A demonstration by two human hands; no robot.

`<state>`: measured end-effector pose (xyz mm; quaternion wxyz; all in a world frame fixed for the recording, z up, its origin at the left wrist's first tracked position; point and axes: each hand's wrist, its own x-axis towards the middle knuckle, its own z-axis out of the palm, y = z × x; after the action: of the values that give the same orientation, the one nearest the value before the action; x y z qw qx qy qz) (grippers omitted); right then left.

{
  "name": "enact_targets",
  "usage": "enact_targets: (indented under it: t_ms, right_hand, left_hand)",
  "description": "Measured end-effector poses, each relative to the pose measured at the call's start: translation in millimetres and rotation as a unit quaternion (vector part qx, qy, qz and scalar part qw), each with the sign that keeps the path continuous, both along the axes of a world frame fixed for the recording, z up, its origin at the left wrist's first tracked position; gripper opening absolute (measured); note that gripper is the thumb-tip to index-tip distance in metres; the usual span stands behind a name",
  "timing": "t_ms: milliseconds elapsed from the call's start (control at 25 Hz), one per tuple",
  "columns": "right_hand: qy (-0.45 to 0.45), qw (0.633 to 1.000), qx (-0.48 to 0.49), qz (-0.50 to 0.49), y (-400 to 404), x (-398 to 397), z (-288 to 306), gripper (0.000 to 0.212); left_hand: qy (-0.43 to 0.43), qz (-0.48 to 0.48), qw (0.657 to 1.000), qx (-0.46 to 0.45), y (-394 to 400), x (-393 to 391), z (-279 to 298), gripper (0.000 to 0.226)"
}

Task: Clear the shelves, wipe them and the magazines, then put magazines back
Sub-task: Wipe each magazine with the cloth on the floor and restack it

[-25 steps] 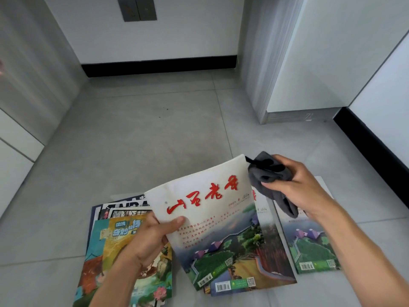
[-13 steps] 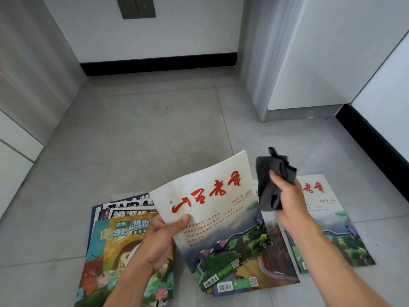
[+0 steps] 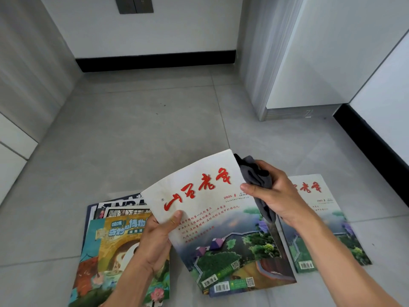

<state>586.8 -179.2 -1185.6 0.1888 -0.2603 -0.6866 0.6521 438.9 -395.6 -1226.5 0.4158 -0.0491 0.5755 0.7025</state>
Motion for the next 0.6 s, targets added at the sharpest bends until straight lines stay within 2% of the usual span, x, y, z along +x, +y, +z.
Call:
enact_targets:
  t_ms: [80, 200, 320, 400, 440, 480, 520, 600]
  right_hand:
    - [-0.011, 0.999, 0.03, -0.03, 2.2, -3.2, 5.1, 0.042]
    - [-0.025, 0.996, 0.078, -0.017, 18.1, 1.9, 24.7, 0.045]
    - [-0.095, 0.987, 0.116, 0.067, 36.3, 12.2, 53.1, 0.047]
    - [-0.165, 0.966, 0.15, 0.132, 37.4, 14.8, 59.1, 0.046]
    - [-0.196, 0.952, 0.167, 0.166, 33.2, 13.9, 58.7, 0.044]
    - [-0.215, 0.94, 0.179, 0.193, 27.1, 11.7, 56.3, 0.041]
    - [-0.224, 0.933, 0.189, 0.208, 20.0, 8.8, 51.5, 0.039]
    - [-0.226, 0.929, 0.228, 0.186, -0.5, 0.9, 37.8, 0.043]
  left_hand:
    - [-0.016, -0.037, 0.999, 0.016, -2.1, 0.0, -1.7, 0.038]
    - [-0.041, -0.156, 0.985, 0.06, -12.5, -2.2, 2.7, 0.051]
    - [-0.043, -0.328, 0.934, 0.136, -24.2, -25.0, 8.7, 0.069]
    - [-0.004, -0.435, 0.894, 0.11, -17.2, -33.0, 16.8, 0.066]
    - [0.029, -0.475, 0.877, 0.071, -7.8, -27.0, 21.2, 0.056]
    - [0.068, -0.484, 0.872, 0.028, 4.0, -15.0, 22.3, 0.044]
    - [0.11, -0.454, 0.884, -0.008, 16.7, 0.8, 24.3, 0.033]
    - [0.185, -0.329, 0.924, -0.067, 35.0, 30.0, 17.2, 0.012]
